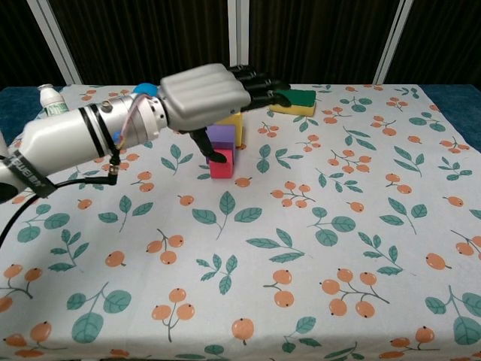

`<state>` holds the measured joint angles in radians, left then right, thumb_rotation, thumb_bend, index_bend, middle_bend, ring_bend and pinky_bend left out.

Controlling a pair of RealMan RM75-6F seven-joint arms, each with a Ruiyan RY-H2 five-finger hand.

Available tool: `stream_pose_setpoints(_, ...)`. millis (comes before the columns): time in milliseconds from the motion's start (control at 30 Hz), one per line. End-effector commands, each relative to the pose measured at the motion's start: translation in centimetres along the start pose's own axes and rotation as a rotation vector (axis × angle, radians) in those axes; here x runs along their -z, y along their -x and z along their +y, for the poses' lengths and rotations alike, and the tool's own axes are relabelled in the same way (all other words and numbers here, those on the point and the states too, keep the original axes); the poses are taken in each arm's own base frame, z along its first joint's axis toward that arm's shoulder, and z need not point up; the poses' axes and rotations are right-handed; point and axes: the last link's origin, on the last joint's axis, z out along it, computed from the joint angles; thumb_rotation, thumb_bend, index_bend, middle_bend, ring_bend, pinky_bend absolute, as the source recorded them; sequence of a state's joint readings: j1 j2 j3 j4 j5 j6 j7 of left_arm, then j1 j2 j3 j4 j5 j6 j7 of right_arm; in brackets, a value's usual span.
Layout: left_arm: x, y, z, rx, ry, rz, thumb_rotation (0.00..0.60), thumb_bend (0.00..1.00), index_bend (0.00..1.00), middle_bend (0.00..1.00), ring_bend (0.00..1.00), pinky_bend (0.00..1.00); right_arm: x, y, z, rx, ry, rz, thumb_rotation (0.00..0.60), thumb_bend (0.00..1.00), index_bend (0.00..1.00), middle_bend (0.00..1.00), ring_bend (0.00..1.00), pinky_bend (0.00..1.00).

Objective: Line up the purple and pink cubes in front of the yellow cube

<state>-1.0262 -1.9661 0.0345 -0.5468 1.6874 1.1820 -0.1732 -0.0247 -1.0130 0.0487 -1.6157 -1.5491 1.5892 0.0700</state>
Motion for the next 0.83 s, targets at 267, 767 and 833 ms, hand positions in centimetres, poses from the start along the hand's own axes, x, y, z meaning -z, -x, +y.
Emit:
stream_pose_setpoints(267,16.1,-8.1,-10.3,0.243,-0.604,0.115,0.600,0.02,0.14,0.00,0.04,0.11,-0.8,0.5,0.3,-0.027,-0.035,-0.052,0.600,0.36,0.01,0.07,0.00,0.10)
stream_pose_setpoints(767,31.7,-8.2,-5.5,0.307,-0.963,0.001,0.600,0.02,0.14,0.00,0.04,0.11,-1.8,1.6,-0.7,-0.043,-0.147,-0.095,0.600,0.37,0.01,0.05,0.00,0.08)
stream_pose_setpoints(833,32.5,-8.1,-4.7,0.307,-0.983,-0.015,0.600,0.02,0.14,0.00,0.04,0.11,-1.9,1.7,-0.7,-0.047,-0.151,-0.099,0.600,0.37,0.01,0.05,0.00,0.07)
